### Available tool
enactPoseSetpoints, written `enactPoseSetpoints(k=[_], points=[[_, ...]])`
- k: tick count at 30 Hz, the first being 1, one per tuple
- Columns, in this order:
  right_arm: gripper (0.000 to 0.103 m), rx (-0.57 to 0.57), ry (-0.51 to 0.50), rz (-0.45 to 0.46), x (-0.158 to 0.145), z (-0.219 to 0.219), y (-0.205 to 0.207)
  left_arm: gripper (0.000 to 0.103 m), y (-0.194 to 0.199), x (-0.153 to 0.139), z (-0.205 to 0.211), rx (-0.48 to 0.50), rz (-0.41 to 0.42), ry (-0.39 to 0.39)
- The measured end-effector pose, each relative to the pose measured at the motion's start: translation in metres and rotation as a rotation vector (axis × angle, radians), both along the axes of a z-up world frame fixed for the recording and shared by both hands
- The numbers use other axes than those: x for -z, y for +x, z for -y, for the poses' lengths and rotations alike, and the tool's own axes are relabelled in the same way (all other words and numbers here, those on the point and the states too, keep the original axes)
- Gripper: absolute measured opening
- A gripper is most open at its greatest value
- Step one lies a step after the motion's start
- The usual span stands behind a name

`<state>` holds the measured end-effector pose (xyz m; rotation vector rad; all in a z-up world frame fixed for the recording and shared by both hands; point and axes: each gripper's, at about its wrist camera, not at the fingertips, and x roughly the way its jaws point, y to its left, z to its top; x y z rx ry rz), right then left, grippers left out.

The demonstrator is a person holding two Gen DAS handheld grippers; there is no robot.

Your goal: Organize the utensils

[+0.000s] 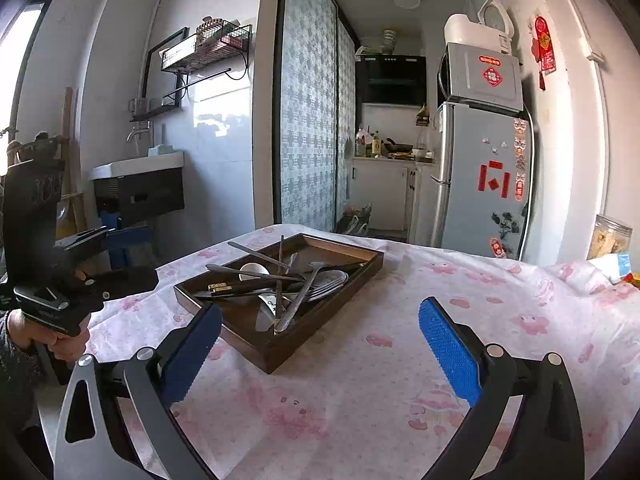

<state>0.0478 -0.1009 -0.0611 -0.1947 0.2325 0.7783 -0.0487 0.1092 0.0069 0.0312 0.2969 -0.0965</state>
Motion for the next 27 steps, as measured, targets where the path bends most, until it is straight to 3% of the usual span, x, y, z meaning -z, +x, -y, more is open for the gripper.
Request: enactPoseSetpoints(k=[27], points=[[0.100, -0.004, 0.000, 0.000, 0.0001, -0.0005, -0.0023, 0.100, -0.0003, 0.0007, -0.0002, 0.001, 0.000, 0.000]])
